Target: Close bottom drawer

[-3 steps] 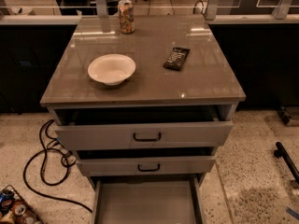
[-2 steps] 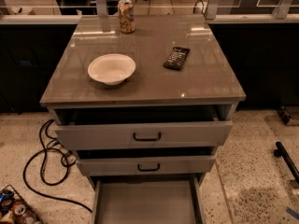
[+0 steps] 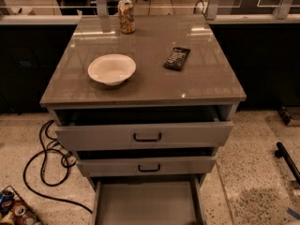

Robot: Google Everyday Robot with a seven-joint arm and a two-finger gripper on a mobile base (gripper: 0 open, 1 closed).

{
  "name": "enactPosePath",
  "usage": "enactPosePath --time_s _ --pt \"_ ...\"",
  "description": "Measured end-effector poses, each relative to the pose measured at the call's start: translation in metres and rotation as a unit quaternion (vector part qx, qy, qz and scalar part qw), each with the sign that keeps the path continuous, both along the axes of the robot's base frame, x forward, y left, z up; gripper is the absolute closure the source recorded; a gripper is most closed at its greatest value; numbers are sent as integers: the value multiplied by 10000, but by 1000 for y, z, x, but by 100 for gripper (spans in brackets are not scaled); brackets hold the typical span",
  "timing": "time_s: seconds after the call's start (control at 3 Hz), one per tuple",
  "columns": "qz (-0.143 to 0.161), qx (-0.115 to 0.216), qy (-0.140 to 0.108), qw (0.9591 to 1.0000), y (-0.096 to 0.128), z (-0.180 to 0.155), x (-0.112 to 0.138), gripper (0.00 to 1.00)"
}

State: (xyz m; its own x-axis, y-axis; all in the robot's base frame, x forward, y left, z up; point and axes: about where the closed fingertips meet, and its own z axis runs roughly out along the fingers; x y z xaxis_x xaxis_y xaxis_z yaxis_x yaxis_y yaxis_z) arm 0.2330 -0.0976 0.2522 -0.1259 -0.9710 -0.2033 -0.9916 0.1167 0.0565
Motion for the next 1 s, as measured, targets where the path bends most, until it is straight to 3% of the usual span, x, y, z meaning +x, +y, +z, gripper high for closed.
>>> enactPosePath --time_s 0.67,1.0 --pt "7 10 31 10000 1 -1 -3 99" --pt "15 91 75 9999 6 -13 1 100"
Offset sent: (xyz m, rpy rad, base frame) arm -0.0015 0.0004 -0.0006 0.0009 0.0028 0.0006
